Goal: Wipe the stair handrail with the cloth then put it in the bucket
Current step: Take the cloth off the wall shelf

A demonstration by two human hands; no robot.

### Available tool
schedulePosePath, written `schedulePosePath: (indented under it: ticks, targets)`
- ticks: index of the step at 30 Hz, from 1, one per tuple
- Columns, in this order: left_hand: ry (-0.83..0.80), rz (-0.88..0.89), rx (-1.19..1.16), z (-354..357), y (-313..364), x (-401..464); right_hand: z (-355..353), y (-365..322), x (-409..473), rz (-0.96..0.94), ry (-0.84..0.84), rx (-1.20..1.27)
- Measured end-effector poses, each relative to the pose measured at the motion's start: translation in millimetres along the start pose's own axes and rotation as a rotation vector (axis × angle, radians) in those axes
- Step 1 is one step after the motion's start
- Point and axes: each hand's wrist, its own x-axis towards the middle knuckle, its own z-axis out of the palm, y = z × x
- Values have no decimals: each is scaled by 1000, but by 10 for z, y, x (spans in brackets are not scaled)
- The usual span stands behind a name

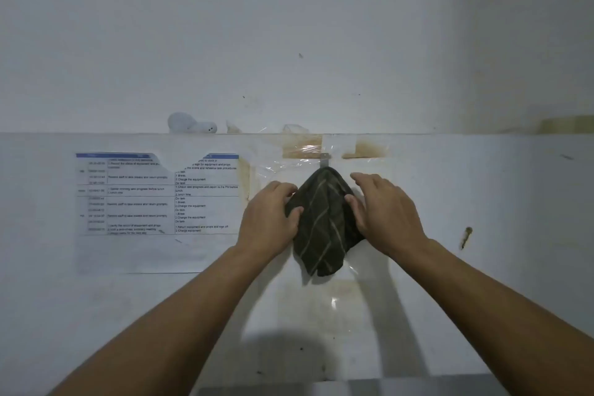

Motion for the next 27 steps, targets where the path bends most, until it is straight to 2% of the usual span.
schedulePosePath:
  ticks: [2, 7, 11, 14, 17, 21, 27]
  targets:
    - [16, -71, -41, 27, 8, 31, 32, 43, 17, 80, -9, 91]
    - [37, -183, 35, 60, 69, 86, 151, 99, 76, 171, -58, 170]
    - [117, -189, 104, -31, 147, 142, 139, 154, 179, 187, 72, 183]
    - [231, -191, 50, -254, 181, 196, 17, 171, 267, 140, 186, 199]
    - [273, -182, 5, -529, 184, 199, -102, 61, 350, 60, 215, 271]
    - [246, -288, -34, -897, 80, 23, -63, -287, 412, -29, 112, 439]
    - [198, -464, 72, -1627, -332, -611, 299, -1061, 365, -196, -155, 564]
